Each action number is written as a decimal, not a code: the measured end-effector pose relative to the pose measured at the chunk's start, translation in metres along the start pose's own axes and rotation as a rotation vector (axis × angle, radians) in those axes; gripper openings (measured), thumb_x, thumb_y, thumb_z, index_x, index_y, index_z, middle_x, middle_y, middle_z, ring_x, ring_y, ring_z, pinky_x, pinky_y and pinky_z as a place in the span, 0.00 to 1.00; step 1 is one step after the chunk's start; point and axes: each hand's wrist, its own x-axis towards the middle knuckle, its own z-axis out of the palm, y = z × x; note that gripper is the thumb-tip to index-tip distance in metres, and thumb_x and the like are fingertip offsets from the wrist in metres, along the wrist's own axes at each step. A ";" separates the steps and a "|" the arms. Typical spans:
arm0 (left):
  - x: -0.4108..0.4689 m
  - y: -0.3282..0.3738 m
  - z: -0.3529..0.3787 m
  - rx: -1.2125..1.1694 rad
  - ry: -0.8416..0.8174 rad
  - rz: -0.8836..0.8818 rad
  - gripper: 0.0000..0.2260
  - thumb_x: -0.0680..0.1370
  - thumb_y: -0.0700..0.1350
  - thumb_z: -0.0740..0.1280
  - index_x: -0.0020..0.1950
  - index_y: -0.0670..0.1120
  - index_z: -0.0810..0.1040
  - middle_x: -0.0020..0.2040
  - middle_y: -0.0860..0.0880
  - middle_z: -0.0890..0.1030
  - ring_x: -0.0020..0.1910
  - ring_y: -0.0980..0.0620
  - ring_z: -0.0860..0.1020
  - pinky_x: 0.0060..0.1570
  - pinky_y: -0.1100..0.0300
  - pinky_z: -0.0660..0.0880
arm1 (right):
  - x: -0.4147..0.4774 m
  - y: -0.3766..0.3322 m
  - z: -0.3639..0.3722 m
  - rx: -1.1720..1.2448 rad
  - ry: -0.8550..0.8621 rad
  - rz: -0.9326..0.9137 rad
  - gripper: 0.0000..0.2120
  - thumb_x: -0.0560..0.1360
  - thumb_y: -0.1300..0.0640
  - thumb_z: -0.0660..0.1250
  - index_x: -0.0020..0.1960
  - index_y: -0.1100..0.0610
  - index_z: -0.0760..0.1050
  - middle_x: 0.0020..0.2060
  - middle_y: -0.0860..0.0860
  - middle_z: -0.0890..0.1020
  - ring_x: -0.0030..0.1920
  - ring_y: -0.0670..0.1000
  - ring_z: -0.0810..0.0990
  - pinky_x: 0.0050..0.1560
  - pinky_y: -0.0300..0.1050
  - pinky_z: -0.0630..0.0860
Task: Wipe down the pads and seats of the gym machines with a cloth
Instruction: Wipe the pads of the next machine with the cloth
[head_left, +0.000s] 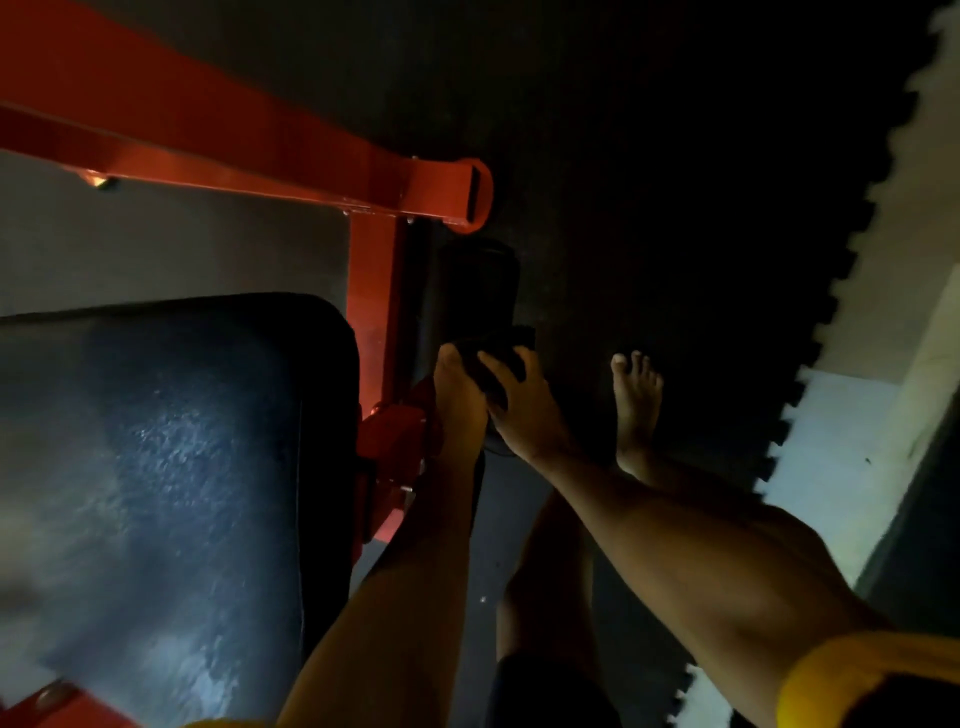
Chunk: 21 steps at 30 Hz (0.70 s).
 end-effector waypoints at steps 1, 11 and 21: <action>-0.027 0.009 0.002 0.012 -0.025 0.076 0.18 0.87 0.53 0.50 0.71 0.48 0.71 0.61 0.54 0.76 0.58 0.66 0.77 0.65 0.55 0.70 | -0.007 0.002 -0.007 0.014 0.012 -0.007 0.26 0.82 0.37 0.54 0.79 0.38 0.57 0.78 0.54 0.58 0.74 0.58 0.67 0.73 0.61 0.68; -0.162 0.065 -0.011 -0.095 0.077 -0.062 0.36 0.79 0.71 0.55 0.79 0.50 0.64 0.77 0.46 0.68 0.76 0.45 0.66 0.75 0.47 0.63 | -0.091 -0.069 -0.147 -0.103 -0.020 -0.046 0.30 0.79 0.54 0.69 0.78 0.44 0.64 0.77 0.54 0.60 0.74 0.62 0.67 0.69 0.56 0.73; -0.286 0.098 -0.071 -0.110 0.037 0.209 0.30 0.81 0.68 0.50 0.76 0.52 0.71 0.72 0.48 0.75 0.70 0.48 0.73 0.70 0.44 0.71 | -0.163 -0.156 -0.220 -0.175 0.026 -0.226 0.26 0.78 0.52 0.72 0.74 0.45 0.71 0.73 0.53 0.67 0.69 0.59 0.73 0.59 0.49 0.74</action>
